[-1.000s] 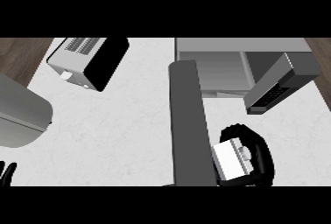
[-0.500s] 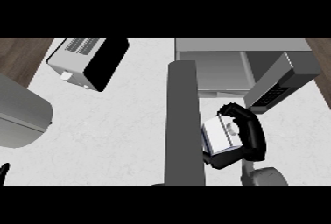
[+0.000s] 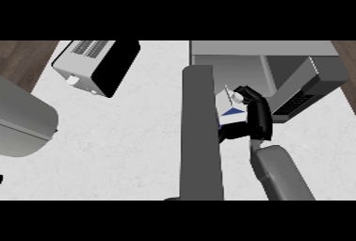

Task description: Pick up the milk, place it into the microwave and close the microwave

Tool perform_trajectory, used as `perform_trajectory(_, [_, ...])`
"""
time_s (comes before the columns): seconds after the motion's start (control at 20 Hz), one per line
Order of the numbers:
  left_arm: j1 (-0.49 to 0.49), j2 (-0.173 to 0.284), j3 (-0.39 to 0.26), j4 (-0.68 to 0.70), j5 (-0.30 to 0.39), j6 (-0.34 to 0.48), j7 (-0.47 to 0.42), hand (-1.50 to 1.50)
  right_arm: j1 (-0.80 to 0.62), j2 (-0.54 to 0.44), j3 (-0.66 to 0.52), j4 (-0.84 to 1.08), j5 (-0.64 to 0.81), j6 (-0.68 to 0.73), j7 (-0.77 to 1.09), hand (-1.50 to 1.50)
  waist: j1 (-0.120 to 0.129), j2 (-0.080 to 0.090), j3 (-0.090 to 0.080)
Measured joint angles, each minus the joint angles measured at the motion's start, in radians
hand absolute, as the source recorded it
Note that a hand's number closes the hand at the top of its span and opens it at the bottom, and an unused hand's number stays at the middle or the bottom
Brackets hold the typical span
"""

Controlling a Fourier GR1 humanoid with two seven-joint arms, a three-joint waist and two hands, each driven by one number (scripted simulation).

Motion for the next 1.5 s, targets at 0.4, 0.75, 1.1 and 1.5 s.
perform_trajectory(0.4, [-0.071,0.011,0.020,0.042,-0.011,0.006,0.026,-1.50,-0.233,0.008,-0.163,0.443,-0.038,0.043,-0.214,1.50,0.015,0.005,-0.002])
perform_trajectory(0.75, [-0.099,0.021,0.035,0.087,-0.014,-0.017,0.017,-1.50,-0.386,-0.027,-0.238,0.702,-0.016,0.025,-0.404,1.50,0.032,0.012,-0.002])
perform_trajectory(1.1, [-0.120,0.012,0.031,0.103,-0.023,-0.023,0.012,-1.50,-0.502,-0.051,-0.263,0.856,0.025,-0.071,-0.486,1.50,0.042,0.018,-0.001])
perform_trajectory(1.5, [-0.152,0.024,0.036,0.127,-0.020,-0.028,0.018,-1.50,-0.609,-0.080,-0.200,0.955,0.143,-0.295,-0.461,1.50,0.065,0.026,-0.003])
